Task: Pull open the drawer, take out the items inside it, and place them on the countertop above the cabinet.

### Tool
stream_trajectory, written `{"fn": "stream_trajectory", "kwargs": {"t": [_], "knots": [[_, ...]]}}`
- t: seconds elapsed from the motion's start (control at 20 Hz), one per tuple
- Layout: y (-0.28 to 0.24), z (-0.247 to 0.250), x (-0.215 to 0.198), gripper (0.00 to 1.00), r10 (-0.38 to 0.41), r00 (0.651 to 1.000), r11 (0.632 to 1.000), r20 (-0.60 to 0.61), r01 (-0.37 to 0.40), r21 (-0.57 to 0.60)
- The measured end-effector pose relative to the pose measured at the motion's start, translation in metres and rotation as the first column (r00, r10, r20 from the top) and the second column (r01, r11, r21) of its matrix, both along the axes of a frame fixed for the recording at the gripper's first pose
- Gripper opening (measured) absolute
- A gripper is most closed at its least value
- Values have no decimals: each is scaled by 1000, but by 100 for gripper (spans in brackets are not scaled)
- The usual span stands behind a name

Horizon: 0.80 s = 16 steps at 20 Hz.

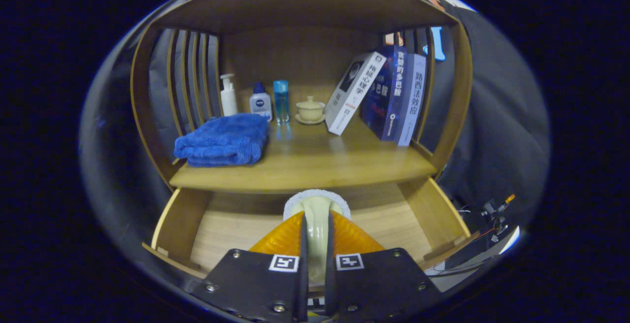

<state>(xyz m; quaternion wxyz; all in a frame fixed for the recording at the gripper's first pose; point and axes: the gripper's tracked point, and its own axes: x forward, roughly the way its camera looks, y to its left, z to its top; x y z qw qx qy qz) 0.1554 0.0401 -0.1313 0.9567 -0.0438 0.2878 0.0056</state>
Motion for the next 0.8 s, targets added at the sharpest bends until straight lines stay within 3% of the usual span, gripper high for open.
{"fn": "stream_trajectory", "kwargs": {"t": [0.35, 0.8], "knots": [[13, 24, 52, 13, 20, 998, 998, 63, -23, 54], [27, 7, 122, 13, 75, 996, 995, 54, -78, 58]]}}
